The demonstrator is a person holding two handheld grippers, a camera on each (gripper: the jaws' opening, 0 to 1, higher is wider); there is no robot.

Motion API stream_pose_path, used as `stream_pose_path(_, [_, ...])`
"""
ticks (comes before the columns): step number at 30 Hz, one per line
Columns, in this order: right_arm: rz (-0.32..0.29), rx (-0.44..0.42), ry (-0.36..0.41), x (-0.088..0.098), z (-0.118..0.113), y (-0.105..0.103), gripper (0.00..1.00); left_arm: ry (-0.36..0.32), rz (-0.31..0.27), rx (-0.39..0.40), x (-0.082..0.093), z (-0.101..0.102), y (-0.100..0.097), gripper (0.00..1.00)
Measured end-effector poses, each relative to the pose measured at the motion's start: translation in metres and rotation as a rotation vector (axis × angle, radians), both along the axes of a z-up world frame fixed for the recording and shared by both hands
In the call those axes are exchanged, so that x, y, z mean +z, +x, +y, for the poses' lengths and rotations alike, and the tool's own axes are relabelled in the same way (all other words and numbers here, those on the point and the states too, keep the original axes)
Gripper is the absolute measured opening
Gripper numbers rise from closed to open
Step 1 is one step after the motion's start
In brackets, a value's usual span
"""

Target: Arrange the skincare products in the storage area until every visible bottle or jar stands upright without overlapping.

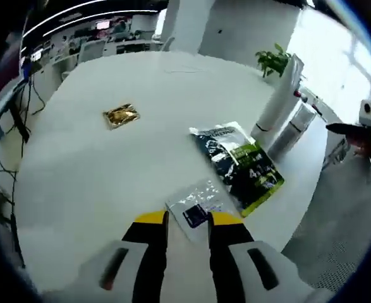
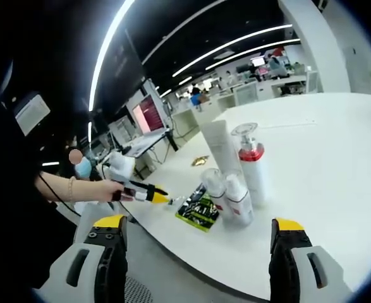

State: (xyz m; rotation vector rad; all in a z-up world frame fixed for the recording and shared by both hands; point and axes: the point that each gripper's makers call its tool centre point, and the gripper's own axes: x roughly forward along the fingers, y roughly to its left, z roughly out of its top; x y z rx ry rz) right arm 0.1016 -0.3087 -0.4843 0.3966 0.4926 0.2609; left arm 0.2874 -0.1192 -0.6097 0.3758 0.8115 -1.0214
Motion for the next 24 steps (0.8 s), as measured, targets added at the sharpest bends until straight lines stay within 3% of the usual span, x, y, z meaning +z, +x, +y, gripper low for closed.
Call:
stream_pose_path(2, [0.002, 0.001, 0.0, 0.0, 0.0, 0.0, 0.98, 0.034, -0.003, -0.048, -0.005, -0.001, -0.003, 0.18])
stream_pose_path(14, [0.006, -0.003, 0.0, -0.001, 0.0, 0.0, 0.97, 0.082, -0.068, -0.164, -0.006, -0.01, 0.003, 0.24])
stream_pose_path(24, [0.006, -0.006, 0.003, -0.001, -0.001, 0.001, 0.98, 0.085, -0.067, -0.194, -0.006, -0.013, 0.005, 0.25])
